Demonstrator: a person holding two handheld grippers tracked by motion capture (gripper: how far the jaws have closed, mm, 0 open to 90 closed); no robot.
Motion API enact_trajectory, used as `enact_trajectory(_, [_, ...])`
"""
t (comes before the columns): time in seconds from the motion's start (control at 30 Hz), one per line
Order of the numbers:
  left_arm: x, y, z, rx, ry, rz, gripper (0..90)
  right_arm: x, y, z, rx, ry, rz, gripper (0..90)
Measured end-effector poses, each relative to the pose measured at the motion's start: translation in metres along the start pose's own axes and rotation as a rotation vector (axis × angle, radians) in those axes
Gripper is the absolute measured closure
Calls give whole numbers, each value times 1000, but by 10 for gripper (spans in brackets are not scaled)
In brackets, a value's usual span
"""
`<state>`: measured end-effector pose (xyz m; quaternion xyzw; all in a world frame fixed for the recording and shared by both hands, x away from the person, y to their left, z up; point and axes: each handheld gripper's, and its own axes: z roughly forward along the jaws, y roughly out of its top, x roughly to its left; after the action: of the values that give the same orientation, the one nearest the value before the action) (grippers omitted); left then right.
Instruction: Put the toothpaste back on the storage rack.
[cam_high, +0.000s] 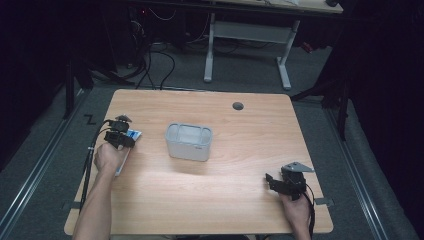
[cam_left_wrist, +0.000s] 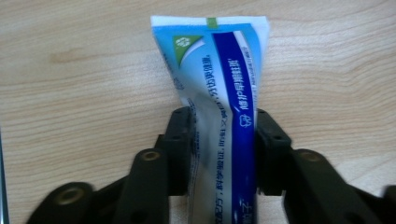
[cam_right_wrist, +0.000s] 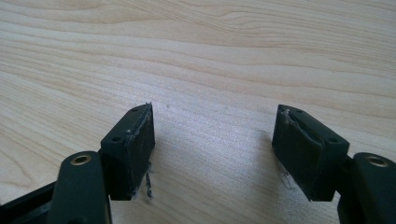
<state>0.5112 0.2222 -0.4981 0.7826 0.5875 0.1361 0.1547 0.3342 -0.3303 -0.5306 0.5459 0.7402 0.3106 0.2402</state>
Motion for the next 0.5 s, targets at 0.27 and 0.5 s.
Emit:
enact_trajectory(0.27, [4, 0, -4, -19, -17, -10, 711, 0, 0, 0, 1, 1, 1, 299])
enact_trajectory(0.5, [5, -1, -9, -25, -30, 6, 729, 0, 0, 0, 1, 1, 1, 299])
